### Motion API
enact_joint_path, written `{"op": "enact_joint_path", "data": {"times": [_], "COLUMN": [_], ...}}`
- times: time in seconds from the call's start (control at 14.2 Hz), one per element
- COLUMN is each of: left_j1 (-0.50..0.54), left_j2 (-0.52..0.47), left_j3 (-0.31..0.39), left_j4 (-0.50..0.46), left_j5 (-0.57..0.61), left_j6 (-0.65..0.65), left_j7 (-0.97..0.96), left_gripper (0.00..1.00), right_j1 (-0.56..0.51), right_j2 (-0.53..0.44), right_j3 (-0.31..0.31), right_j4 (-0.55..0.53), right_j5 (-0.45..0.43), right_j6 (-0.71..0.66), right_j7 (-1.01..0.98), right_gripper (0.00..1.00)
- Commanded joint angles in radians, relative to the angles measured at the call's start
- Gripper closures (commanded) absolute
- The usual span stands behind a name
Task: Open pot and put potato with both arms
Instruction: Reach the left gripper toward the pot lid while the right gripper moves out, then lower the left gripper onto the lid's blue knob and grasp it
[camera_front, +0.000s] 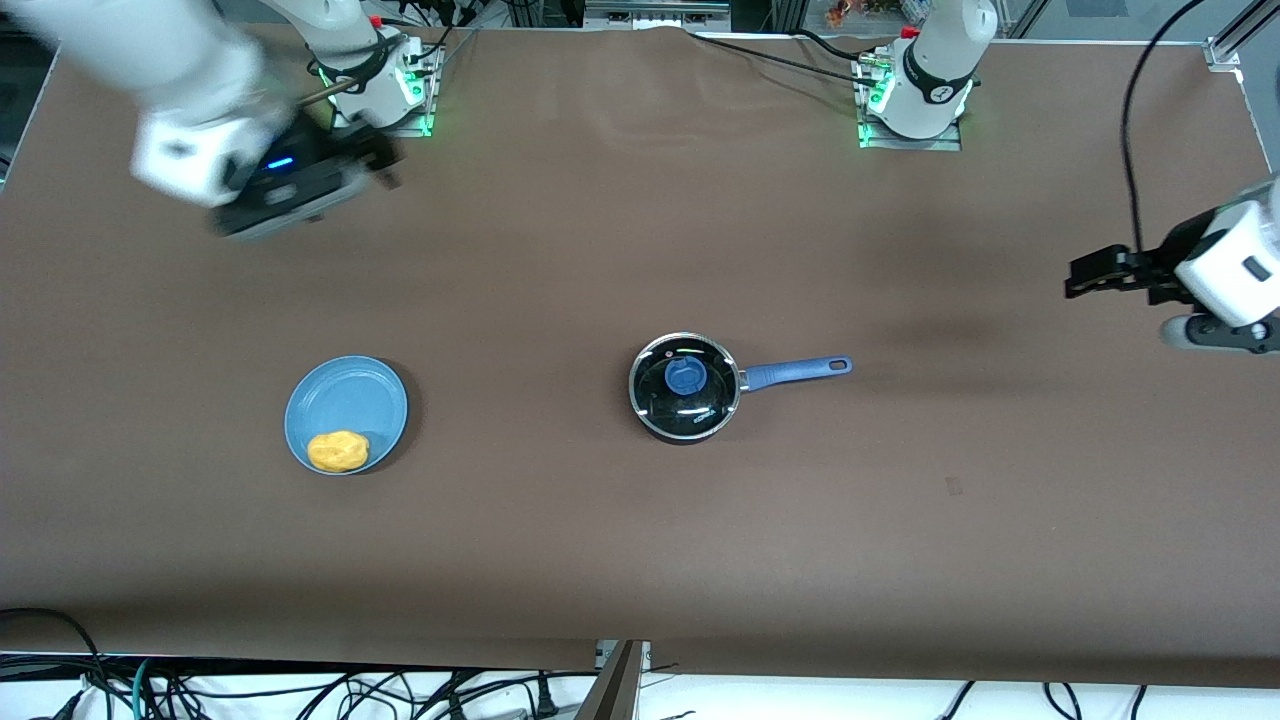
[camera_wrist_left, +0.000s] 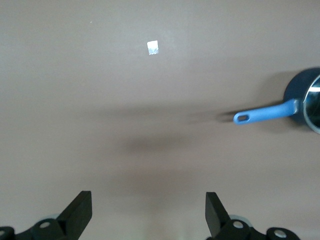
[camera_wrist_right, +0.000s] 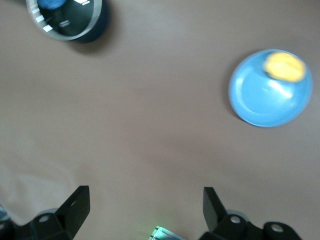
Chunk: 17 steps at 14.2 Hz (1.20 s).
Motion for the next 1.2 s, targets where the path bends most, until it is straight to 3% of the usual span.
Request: {"op": "enact_joint_path", "data": {"times": [0.0,0.42,0.77,1.12], "left_j1": [-0.022,-0.108,-0.255,-0.389], "left_j2": [0.036,0.157,0.272,0.384], "left_j3": [-0.111,-0.216,-0.216,-0.214], "left_j4": [-0.003,-0.004,0.005,0.037], "left_j5": [0.0,0.001,0.01,0.128], "left_j6": [0.077,0.262,0.422,0.537], "left_j7": [-0.21,-0.526,-0.747,-0.973], "left_gripper": [0.0,0.0,0.0,0.0], "right_j1": [-0.008,0.003,-0.077,-0.267], "right_j2": [0.001,0.002,0.005,0.039], "right_j3": [0.048,0.071,-0.009,-0.089], "right_j4": [0.014,0.014,0.015,0.015], "right_j5": [0.013,0.007,0.004,0.008], "right_j6": [-0.023,-0.032,-0.009,0.086], "right_j7": [-0.009,-0.01,-0.01,-0.023], "right_gripper": [0.0,0.0,0.0,0.0]}}
